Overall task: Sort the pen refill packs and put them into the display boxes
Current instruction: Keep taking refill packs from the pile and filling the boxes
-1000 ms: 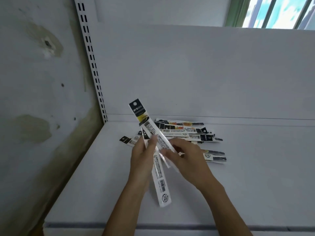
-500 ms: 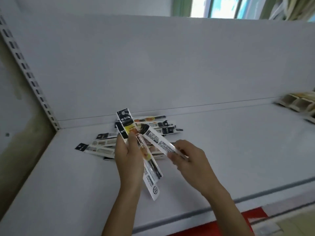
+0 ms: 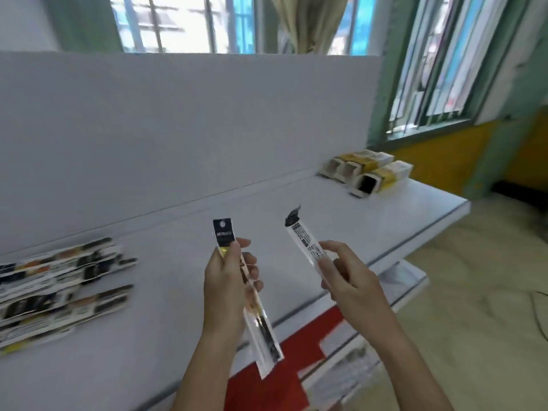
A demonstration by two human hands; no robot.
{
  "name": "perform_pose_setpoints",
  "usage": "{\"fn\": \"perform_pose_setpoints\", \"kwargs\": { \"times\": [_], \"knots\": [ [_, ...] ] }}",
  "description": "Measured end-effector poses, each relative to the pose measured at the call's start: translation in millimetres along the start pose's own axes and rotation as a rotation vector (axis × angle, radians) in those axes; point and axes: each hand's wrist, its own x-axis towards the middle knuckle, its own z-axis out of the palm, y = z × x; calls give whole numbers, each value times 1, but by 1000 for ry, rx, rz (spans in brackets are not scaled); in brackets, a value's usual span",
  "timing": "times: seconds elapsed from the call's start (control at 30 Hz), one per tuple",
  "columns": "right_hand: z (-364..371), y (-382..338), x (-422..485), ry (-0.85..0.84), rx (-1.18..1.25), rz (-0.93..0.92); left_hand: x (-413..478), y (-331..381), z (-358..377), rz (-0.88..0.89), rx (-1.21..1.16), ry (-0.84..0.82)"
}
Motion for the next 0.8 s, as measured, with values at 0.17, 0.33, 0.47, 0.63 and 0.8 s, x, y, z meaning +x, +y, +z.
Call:
{"fn": "perform_pose_setpoints", "kwargs": {
  "times": [0.17, 0.33, 0.47, 0.63, 0.8],
  "knots": [
    [-94, 42, -10, 167, 46, 39, -18, -43, 99, -41, -10, -144],
    [-166, 65, -14, 227, 55, 88, -27, -73, 176, -88, 101, -302],
    [-198, 87, 0, 210, 39, 124, -20, -84, 221, 37, 311, -321],
    [-215, 106, 46, 73, 35, 71, 15, -84, 257, 167, 485, -275],
    [-240, 123, 121, -89, -73, -44, 65, -82, 288, 67, 443, -221]
  ]
}}
